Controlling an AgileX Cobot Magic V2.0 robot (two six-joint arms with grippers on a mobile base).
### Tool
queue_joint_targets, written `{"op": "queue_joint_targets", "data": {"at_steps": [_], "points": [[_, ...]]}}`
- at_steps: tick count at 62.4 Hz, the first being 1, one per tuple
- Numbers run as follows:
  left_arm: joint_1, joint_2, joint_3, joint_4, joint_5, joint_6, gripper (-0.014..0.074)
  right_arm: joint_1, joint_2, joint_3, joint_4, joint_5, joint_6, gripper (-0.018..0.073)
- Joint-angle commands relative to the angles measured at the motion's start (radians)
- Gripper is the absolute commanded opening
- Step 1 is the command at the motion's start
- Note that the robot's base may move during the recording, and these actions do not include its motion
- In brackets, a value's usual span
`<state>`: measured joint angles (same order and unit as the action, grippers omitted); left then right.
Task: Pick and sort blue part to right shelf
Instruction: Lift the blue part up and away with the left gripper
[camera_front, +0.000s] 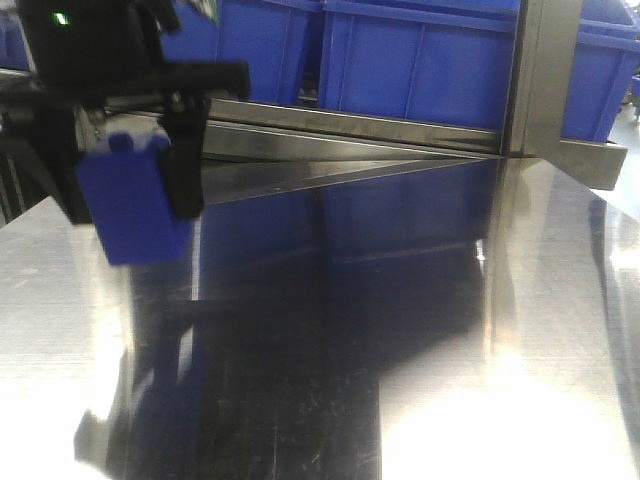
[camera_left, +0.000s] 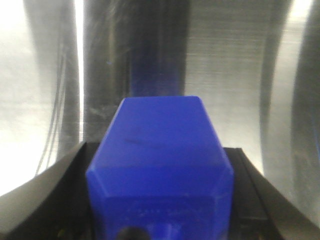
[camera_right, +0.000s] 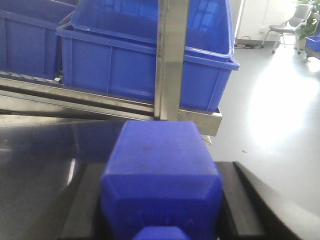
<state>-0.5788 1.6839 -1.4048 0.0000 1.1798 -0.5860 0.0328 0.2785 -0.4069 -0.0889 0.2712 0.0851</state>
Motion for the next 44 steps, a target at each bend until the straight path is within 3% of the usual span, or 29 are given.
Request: {"op": "queue_joint_targets", "data": {"at_steps": [1, 8, 14, 17, 24, 33, 44], "points": [[-0.006, -0.114, -0.007, -0.017, -0.029, 0.105, 0.0386, -0.004, 0.008, -0.029, -0.013, -0.086, -0.005, 0.0385], [-0.006, -0.206, 0.06, -0.039, -0.112, 0.253, 0.0386, -0.004, 0.008, -0.029, -0.013, -0.086, -0.005, 0.0385], [-0.006, -0.294, 0.16, -0.079, -0.226, 0.448, 0.0386, -0.004, 0.008, -0.029, -0.013, -0.086, -0.005, 0.0385], [-0.001, -0.331, 0.207, -0.115, -0.27, 0.556, 0.0386, -0.004, 0.008, -0.029, -0.013, -0.086, -0.005, 0.0385], [0.036, -0.407, 0.305, -0.228, -0.372, 0.693, 0.0386, -0.004, 0.008, -0.029, -0.013, -0.086, -0.005, 0.0385], [0.1, -0.502, 0.429, -0.313, -0.516, 0.773, 0.0386, -0.004, 0.008, -0.029, -0.013, -0.086, -0.005, 0.0385], [0.192, -0.633, 0.573, -0.315, -0.693, 0.774, 0.0386, -0.004, 0.008, -0.029, -0.013, -0.086, -0.005, 0.0385]]}}
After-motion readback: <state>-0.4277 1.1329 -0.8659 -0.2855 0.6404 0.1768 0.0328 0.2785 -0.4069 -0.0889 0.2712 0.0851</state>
